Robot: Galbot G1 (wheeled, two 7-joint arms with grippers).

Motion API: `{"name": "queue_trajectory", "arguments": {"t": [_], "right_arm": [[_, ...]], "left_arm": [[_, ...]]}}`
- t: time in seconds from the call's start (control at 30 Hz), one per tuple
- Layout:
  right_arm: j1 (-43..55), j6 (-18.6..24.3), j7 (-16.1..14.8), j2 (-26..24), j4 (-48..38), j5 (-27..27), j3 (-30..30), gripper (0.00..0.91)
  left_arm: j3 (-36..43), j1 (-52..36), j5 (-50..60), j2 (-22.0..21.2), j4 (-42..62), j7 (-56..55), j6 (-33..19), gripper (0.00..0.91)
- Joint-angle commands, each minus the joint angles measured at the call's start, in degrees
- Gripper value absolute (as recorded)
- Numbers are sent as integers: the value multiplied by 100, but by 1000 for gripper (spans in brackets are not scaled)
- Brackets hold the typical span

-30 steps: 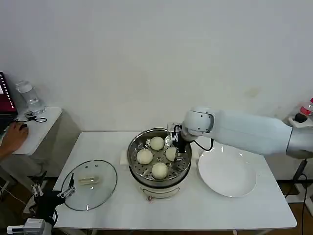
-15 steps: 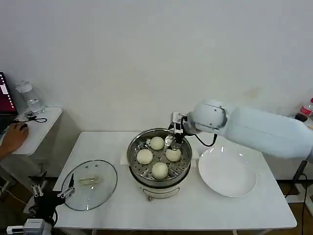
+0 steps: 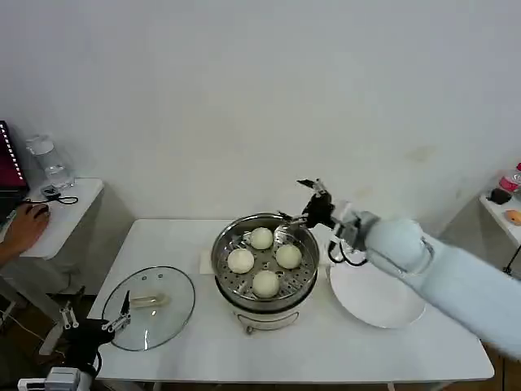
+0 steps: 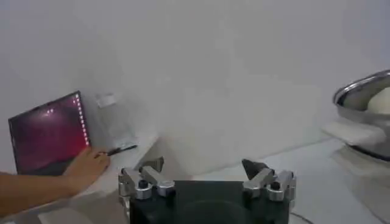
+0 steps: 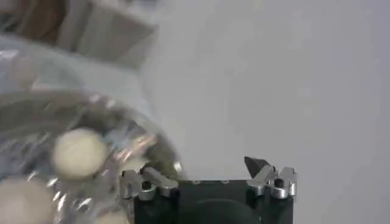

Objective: Take steamed baozi put them in steamer then cover it.

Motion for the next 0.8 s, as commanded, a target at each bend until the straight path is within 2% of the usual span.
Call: {"name": "queue_trajectory", "arguments": {"t": [0.03,0.07,0.13,0.2,0.27,0.37,0.53,0.8], "right_arm": [[-6410,2095,128,1425,724,-838,6621,907],[-6778,2254,-66,1814,746,-840,7165,907],[-7217,2306,-326,2534,868,-598,7693,907],[-7533,2353,-505,3047,1031,-503,8180,907],[-7860,2478,-642,3336,1236,-463,8391,907],[-8191,2613,-706,3485,1480,-355,8508,907],[-8381,2645,-603,3642,1628,-324,8645,907],[-8391,2651,-597,3821,1691,-522,8602,907]], "left_arm": [[200,-70,934,147,194,-63,-16,907],[253,-117,1310,161,318,-93,-13,907],[334,-181,1872,203,549,-155,-53,907],[369,-222,2594,265,790,-225,-139,907],[333,-220,3141,319,1030,-291,-305,907],[212,-113,4081,365,1266,-399,-536,907],[276,89,5243,303,1504,-604,-707,907],[747,-457,6024,709,2284,-924,-765,907]]}}
